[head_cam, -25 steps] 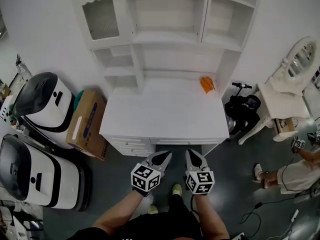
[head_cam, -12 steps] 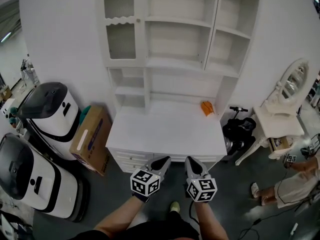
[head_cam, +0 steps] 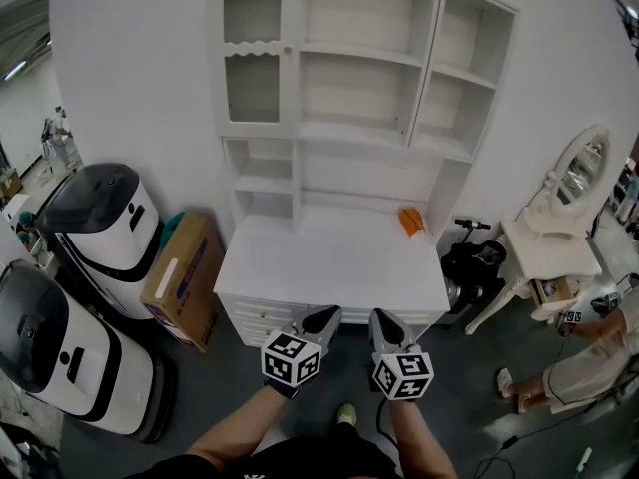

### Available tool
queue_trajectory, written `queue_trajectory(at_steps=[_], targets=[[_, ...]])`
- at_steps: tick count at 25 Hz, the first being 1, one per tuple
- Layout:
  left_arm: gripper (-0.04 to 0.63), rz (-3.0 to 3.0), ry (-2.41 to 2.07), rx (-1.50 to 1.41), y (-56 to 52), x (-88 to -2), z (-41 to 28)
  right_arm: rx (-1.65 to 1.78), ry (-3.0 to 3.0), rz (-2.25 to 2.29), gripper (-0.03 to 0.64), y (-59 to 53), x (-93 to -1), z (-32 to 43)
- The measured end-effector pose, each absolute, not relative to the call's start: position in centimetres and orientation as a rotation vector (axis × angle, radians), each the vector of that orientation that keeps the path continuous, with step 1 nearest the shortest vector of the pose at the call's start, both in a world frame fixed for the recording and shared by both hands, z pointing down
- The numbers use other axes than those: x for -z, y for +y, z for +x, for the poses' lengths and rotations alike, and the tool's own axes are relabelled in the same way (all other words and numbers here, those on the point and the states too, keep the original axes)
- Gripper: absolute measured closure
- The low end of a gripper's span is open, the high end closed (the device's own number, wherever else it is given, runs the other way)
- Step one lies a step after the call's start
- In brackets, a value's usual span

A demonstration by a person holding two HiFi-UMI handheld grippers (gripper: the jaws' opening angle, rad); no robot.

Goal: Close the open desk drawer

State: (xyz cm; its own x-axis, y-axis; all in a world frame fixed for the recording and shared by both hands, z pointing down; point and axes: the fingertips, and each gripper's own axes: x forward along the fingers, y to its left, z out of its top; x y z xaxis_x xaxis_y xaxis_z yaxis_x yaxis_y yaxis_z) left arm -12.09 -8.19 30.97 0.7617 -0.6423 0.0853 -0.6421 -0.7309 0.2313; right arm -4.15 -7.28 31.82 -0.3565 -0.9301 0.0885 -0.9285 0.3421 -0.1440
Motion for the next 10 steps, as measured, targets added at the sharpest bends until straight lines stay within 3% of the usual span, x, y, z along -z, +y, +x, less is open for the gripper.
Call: queue_trajectory(at_steps=[10], targets=[[0.595,2.708,-1.017,0.001,-7.85,-30.87,-12.63,0.286,2.553,-1.754,0.594,-6.87,-32.08,-4.70]])
